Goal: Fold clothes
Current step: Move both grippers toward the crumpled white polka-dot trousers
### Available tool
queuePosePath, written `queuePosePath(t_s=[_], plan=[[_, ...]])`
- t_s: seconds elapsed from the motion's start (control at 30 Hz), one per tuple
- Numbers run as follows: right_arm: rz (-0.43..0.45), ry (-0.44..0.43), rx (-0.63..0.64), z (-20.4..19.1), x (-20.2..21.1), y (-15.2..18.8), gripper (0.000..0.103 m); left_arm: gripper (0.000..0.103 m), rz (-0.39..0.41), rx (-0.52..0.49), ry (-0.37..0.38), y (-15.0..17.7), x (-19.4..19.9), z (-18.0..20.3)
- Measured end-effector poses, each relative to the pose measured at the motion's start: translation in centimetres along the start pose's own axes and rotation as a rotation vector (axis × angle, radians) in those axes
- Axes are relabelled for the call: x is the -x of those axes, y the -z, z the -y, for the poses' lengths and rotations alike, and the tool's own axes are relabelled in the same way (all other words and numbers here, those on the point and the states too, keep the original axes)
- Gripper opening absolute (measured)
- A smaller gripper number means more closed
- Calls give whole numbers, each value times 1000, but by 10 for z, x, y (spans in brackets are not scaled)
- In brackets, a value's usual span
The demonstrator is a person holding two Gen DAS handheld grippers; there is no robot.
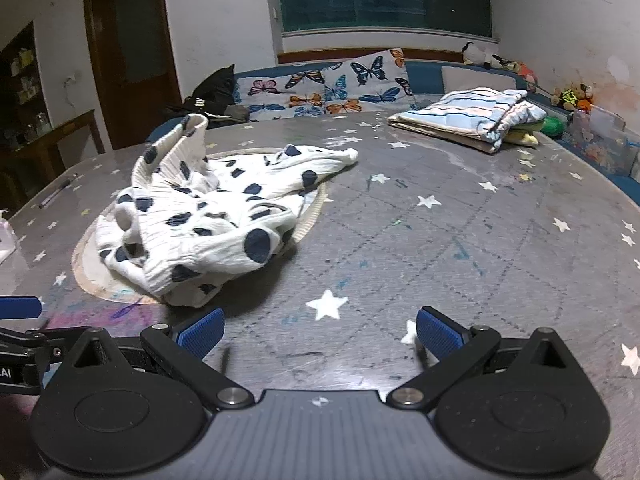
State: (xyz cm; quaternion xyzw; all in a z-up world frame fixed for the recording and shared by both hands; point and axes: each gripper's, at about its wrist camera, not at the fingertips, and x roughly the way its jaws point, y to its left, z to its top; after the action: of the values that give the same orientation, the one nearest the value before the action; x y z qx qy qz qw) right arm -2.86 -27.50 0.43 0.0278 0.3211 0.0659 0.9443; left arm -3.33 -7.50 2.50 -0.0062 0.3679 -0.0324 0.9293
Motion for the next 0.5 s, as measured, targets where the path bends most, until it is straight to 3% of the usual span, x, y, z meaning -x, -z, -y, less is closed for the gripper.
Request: queuePosePath(t_s=[0.5], plan=[[41,-49,7,-7,19,3,103,103,29,-12,-9,4,17,12]])
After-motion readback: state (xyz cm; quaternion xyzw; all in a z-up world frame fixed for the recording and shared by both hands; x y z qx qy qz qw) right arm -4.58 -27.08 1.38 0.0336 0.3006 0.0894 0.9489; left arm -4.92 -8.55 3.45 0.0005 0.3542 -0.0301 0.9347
